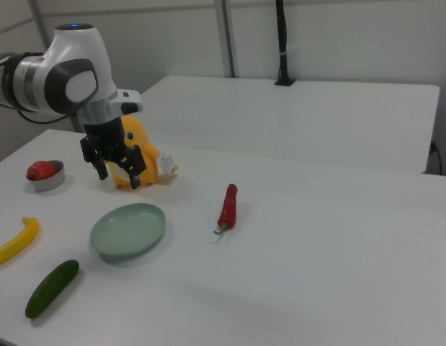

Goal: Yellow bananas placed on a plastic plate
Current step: 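Move the gripper across the table toward the yellow banana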

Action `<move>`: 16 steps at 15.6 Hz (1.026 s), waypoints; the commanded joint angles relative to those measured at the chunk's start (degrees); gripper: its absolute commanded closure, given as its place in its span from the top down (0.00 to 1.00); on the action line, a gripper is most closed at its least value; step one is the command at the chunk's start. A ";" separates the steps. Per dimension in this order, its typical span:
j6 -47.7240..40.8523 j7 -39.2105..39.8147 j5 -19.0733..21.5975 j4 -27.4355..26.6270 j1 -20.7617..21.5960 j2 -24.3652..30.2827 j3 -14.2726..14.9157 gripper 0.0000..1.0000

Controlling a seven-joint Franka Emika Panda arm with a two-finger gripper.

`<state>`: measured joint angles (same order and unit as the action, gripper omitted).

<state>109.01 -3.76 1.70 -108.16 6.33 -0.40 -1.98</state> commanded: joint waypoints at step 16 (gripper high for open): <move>-1.88 -11.17 0.32 -2.75 2.01 2.86 -8.19 1.00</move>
<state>106.66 -10.21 1.82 -108.64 7.26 1.54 -6.51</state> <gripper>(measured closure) 0.000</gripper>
